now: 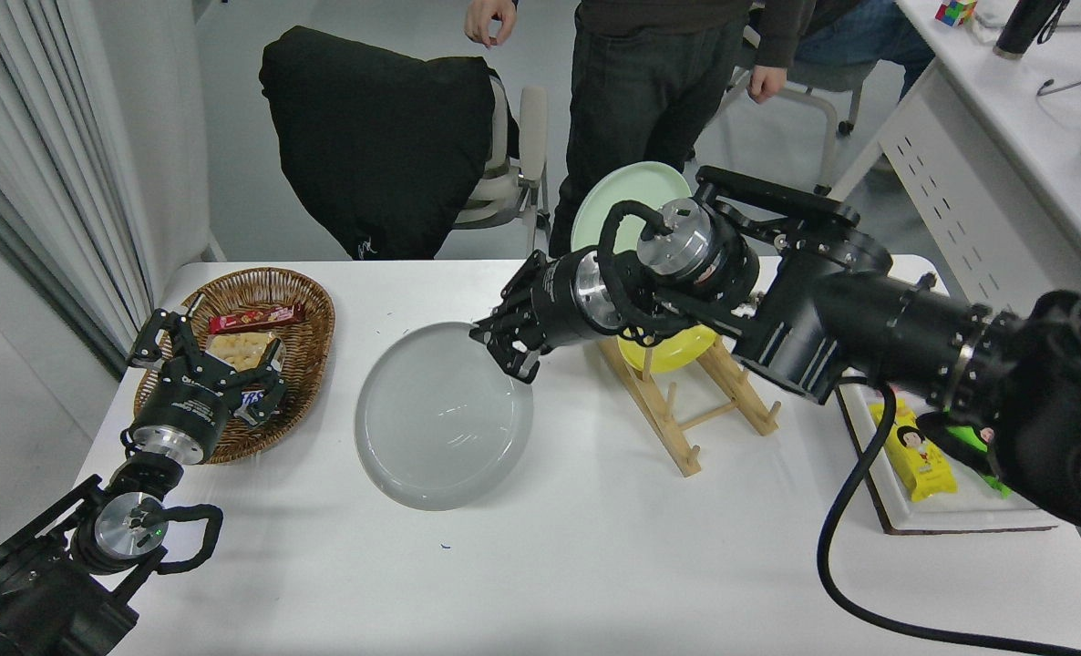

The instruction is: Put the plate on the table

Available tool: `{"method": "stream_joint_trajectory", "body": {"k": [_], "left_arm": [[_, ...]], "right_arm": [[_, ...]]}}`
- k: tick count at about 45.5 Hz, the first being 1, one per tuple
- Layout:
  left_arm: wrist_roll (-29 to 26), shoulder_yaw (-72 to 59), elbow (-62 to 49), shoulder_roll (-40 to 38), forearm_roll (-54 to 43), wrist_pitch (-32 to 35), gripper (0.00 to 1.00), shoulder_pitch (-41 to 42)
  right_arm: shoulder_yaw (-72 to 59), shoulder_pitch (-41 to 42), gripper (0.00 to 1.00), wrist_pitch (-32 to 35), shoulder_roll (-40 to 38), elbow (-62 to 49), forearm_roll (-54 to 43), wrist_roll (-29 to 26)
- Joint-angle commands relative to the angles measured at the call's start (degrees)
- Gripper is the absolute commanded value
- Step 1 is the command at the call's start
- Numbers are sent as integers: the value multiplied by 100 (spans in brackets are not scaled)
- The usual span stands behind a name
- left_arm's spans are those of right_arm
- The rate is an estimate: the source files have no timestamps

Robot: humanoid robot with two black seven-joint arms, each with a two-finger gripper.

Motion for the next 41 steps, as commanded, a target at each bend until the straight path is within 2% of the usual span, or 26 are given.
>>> {"method": "stream_joint_trajectory", "body": {"k": [1,13,16,22,29,41], "left_arm": [[0,0,-2,0,1,6,98,0],[0,0,-2,0,1,-2,98,0],[0,0,-2,0,1,6,98,0],[0,0,-2,0,1,-2,98,0],[0,0,-2,0,1,-2,98,0],[0,0,-2,0,1,-2,98,0]], "right_arm": [[52,-185,0,-262,60,-307,1,22],[140,-88,0,-323,60,-606,-324,31],[306,-80,0,-525,60,-615,-262,31],[931,-71,0,-1360,60,-589,-253,31],[905,-132,0,-1387,60,-554,-245,31],[1124,-238,0,-1906,60,-606,115,-13]]}}
